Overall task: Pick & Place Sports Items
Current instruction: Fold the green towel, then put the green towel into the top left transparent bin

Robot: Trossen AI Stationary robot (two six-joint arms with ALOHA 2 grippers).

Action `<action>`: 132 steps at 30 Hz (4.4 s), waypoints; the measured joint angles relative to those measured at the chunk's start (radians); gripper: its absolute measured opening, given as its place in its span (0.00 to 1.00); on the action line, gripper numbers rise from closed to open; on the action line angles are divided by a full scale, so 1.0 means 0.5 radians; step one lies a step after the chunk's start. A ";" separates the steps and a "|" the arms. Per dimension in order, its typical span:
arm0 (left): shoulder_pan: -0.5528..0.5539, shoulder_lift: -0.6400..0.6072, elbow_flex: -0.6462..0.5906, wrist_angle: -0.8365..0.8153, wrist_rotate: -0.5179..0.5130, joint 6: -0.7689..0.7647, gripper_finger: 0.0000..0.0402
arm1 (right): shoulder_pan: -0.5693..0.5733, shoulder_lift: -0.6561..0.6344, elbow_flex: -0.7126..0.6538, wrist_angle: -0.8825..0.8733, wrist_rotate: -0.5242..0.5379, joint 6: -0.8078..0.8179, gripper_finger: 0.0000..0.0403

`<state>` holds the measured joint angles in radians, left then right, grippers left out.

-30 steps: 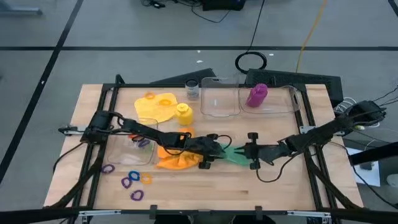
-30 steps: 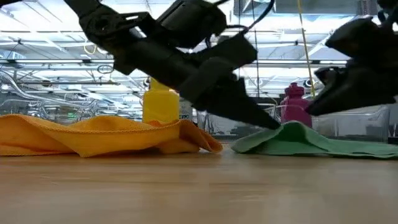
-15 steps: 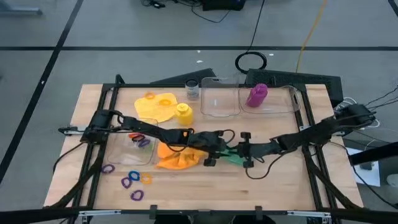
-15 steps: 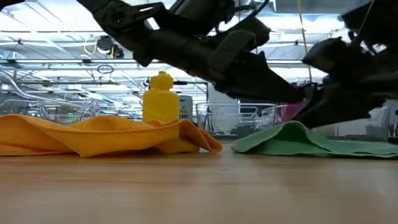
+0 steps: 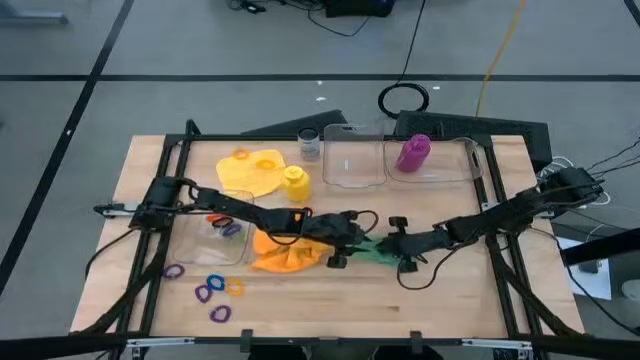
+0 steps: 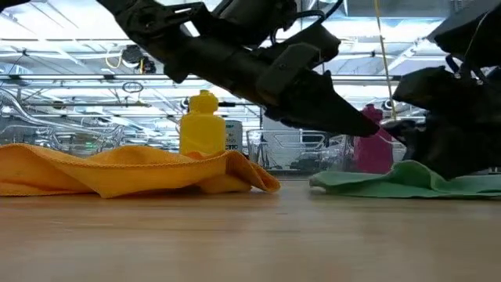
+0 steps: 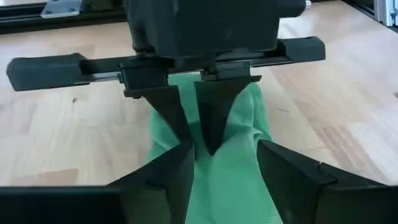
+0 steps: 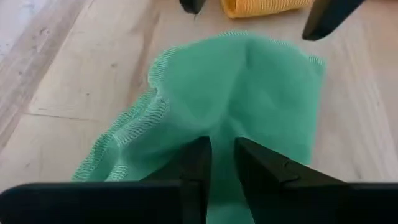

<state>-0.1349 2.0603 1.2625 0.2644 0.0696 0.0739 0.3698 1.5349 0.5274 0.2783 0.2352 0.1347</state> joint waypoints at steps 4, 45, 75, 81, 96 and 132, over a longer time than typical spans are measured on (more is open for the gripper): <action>-0.001 0.000 0.000 -0.002 0.001 -0.010 0.37 | -0.007 -0.005 0.000 0.042 0.061 -0.061 0.12; -0.070 0.296 0.217 -0.171 0.105 -0.053 0.37 | 0.114 -0.441 0.001 -0.267 0.477 -0.031 0.12; -0.105 -0.041 0.219 -0.481 0.061 0.040 0.37 | -0.096 -0.224 0.000 -0.178 0.095 0.187 0.62; -0.106 -0.096 0.218 -0.593 -0.053 0.034 0.37 | -0.096 -0.054 0.000 -0.064 0.009 0.250 0.66; -0.108 -0.097 0.218 -0.602 -0.053 0.012 0.37 | -0.091 -0.004 0.002 -0.121 -0.053 0.336 0.62; -0.257 -0.948 -0.022 -1.643 -0.960 -0.200 0.37 | -0.262 -0.390 0.130 0.158 0.192 -0.138 0.01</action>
<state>-0.2634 1.5863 1.2515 -0.5571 -0.4104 -0.0260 0.2388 1.3400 0.5923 0.3575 0.3310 0.0655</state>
